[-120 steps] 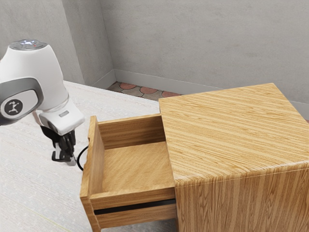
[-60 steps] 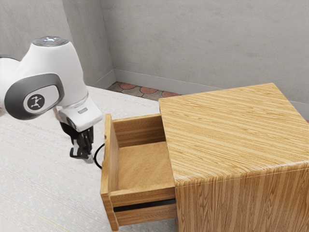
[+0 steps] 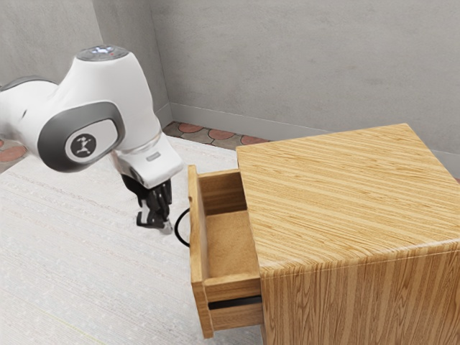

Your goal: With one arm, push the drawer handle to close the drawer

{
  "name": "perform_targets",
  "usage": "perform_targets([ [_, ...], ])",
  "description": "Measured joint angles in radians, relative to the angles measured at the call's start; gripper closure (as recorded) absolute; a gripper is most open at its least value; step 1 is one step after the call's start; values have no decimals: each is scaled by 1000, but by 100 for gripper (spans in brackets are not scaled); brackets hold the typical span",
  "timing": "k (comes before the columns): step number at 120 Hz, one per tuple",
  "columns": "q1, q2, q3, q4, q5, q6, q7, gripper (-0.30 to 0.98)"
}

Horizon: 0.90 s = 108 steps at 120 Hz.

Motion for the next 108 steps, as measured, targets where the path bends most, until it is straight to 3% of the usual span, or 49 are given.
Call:
perform_targets([
  [57,56,57,-108,55,-32,32,2,79],
  [108,73,136,-130,141,-29,45,4,79],
])
